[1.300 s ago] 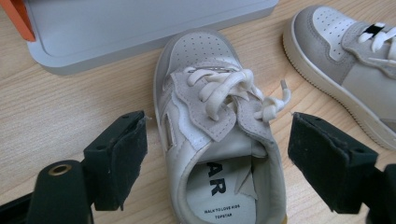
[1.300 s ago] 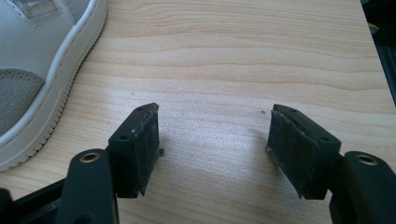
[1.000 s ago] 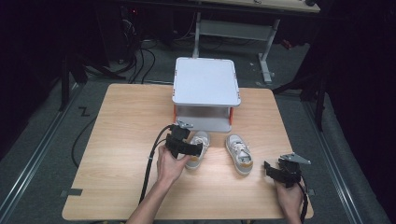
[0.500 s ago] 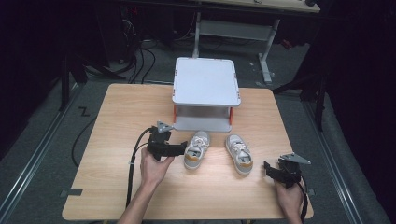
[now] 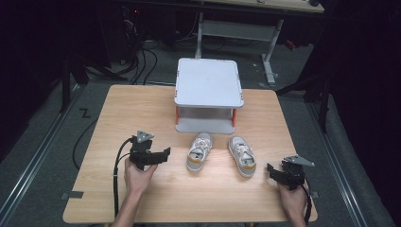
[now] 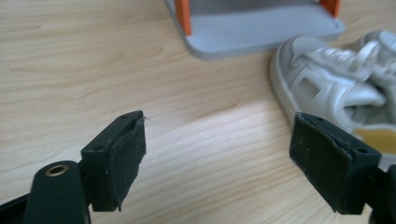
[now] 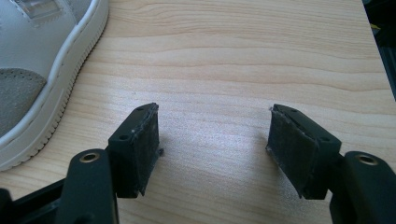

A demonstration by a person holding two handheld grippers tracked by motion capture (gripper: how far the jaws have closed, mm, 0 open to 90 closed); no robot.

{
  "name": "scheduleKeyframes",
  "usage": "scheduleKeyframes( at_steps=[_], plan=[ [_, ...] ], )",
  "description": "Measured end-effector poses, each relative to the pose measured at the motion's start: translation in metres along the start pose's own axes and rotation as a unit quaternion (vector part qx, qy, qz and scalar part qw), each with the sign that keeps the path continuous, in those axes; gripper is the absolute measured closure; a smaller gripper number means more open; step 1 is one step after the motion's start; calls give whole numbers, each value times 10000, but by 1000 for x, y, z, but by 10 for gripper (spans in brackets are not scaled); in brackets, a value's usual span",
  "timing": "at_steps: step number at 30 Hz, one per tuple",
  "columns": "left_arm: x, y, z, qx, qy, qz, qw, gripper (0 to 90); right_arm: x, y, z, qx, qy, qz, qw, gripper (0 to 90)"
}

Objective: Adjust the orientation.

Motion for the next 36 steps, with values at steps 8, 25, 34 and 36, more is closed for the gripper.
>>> scheduleKeyframes(
  at_steps=[8, 25, 34, 36],
  plan=[
    [3, -22, -15, -128, 120, -131, 9998, 190, 0, 0, -2, -82, 96, -14, 9999, 301],
    [12, -52, -33, -136, 620, -202, 9978, 195, -2, 1, -3, -126, 262, -92, 9995, 296],
    [14, -57, -31, 170, 819, -203, 9963, 202, -25, 12, -12, 59, 747, 324, 9967, 349],
    [14, -57, -31, 164, 827, -197, 9962, 204, -33, 17, -16, 48, 901, 413, 9951, 350]
  ],
)
Point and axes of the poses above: each handheld gripper's, and its own axes: x roughly forward along the jaws, y roughly out of its top, z roughly to its right, the point moved 4 cm from there along x, roughly forward along the jaws, and after that the axes turned 12 degrees about -y, right-handed, at the moved point
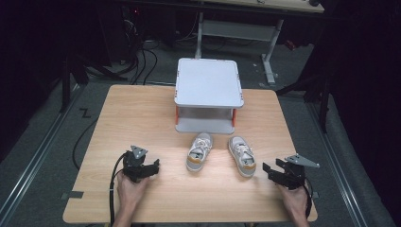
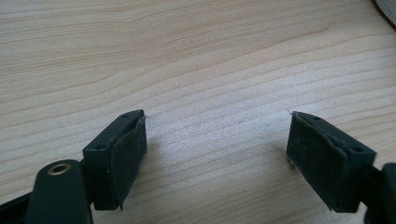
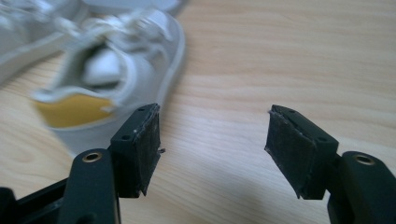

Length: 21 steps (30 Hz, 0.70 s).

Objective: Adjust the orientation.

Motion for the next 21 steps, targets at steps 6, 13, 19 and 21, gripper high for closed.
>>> scheduleKeyframes(
  at_steps=[6, 13, 19, 21],
  plan=[
    [0, 0, 0, -10, 36, 4, 10000, 209, -13, 24, -24, -135, 463, 29, 9988, 340],
    [0, 0, 1, -16, 43, 15, 10000, 208, -2, 50, -58, -625, 638, -397, 9952, 250],
    [0, 0, 1, -5, 25, 12, 10000, 209, 24, 62, -70, -861, 448, -898, 9912, 215],
    [0, 0, 1, -5, 23, 13, 10000, 208, 32, 64, -72, -882, 334, -1062, 9899, 215]
  ],
)
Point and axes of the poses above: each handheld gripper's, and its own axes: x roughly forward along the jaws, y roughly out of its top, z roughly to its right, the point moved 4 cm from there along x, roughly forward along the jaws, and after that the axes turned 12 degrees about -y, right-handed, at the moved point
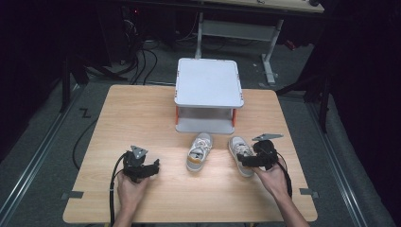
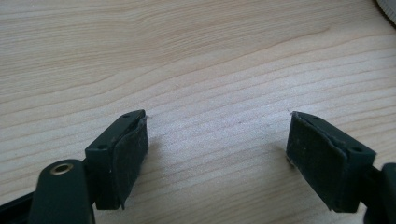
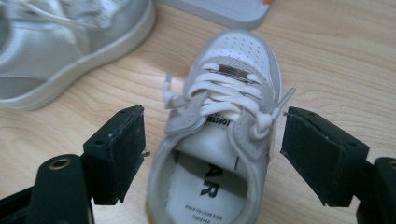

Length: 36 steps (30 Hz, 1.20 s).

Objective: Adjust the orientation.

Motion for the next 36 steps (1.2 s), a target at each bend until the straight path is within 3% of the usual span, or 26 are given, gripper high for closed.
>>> scheduleKeyframes(
  at_steps=[5, 12, 16, 22, 25, 30, 36],
  plan=[
    [0, 0, 1, 33, -34, 8, 10000, 213, 19, 3, -2, -61, -81, -534, 9985, 214],
    [0, 0, 1, 60, -56, 1, 10000, 213, 33, 5, -6, -26, -223, -908, 9956, 219],
    [0, 0, 1, 60, -55, 1, 10000, 213, 30, 6, -4, 47, -321, -867, 9957, 299],
    [0, 0, 1, 60, -56, 0, 10000, 213, 28, 6, -8, 112, -392, -815, 9958, 332],
    [0, 0, 1, 66, -57, 3, 10000, 214, 28, 8, -15, 221, -218, -819, 9962, 339],
    [0, 0, 1, 70, -57, 6, 10000, 215, 27, 18, -28, 323, -159, -704, 9969, 342],
    [0, 0, 1, 69, -57, 6, 10000, 215, 27, 27, -41, 284, -247, -700, 9968, 342]
  ],
)
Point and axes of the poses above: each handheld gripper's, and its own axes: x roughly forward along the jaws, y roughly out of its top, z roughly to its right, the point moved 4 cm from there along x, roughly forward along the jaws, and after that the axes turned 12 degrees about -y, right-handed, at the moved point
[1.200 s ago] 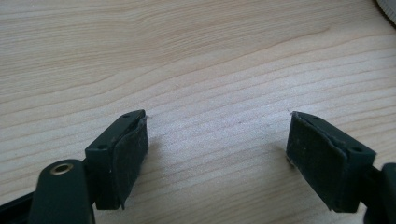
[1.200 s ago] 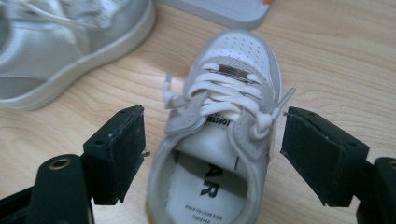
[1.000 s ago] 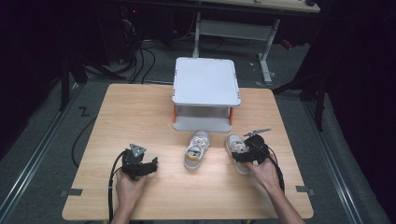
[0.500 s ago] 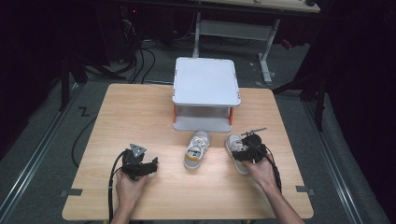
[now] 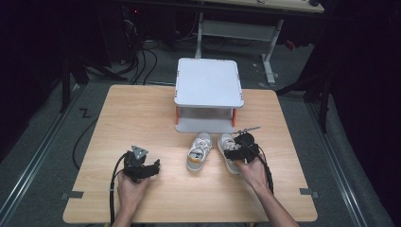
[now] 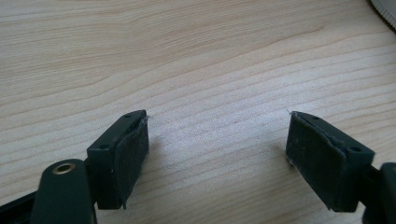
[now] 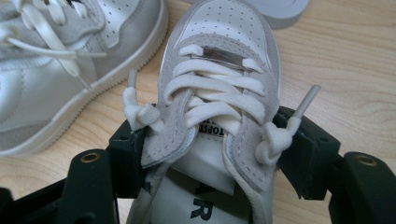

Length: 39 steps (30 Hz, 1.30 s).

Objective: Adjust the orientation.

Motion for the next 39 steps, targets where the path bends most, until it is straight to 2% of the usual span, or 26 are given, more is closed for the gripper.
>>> scheduleKeyframes(
  at_steps=[8, 16, 20, 23, 27, 30, 32, 36, 39],
  plan=[
    [0, 0, 0, -3, 2, 1, 10000, 215, 6, 8, -14, -37, -209, -5, 9998, 340],
    [0, 0, 0, -7, 8, -11, 10000, 216, 11, 10, -22, 11, -284, -122, 9995, 330],
    [0, 0, 0, -9, 7, -9, 10000, 216, 12, 10, -22, 75, -221, -219, 9995, 314],
    [0, 0, 0, -10, 8, -10, 10000, 216, 12, 9, -23, 80, -148, -277, 9995, 293],
    [0, 0, 0, -12, 12, -10, 10000, 216, 10, 9, -22, 104, 52, -343, 9993, 266],
    [0, 0, 0, -6, 18, -11, 10000, 216, 7, 9, -21, 168, 299, -347, 9988, 241],
    [0, 0, 0, -13, 15, -7, 10000, 216, 7, 9, -21, 169, 349, -355, 9986, 232],
    [0, 0, 0, -13, 17, -8, 10000, 216, 6, 8, -22, 85, 521, -365, 9979, 200],
    [0, 0, 0, -8, 21, -12, 10000, 216, 5, 7, -19, 135, 625, -238, 9977, 202]
  ],
)
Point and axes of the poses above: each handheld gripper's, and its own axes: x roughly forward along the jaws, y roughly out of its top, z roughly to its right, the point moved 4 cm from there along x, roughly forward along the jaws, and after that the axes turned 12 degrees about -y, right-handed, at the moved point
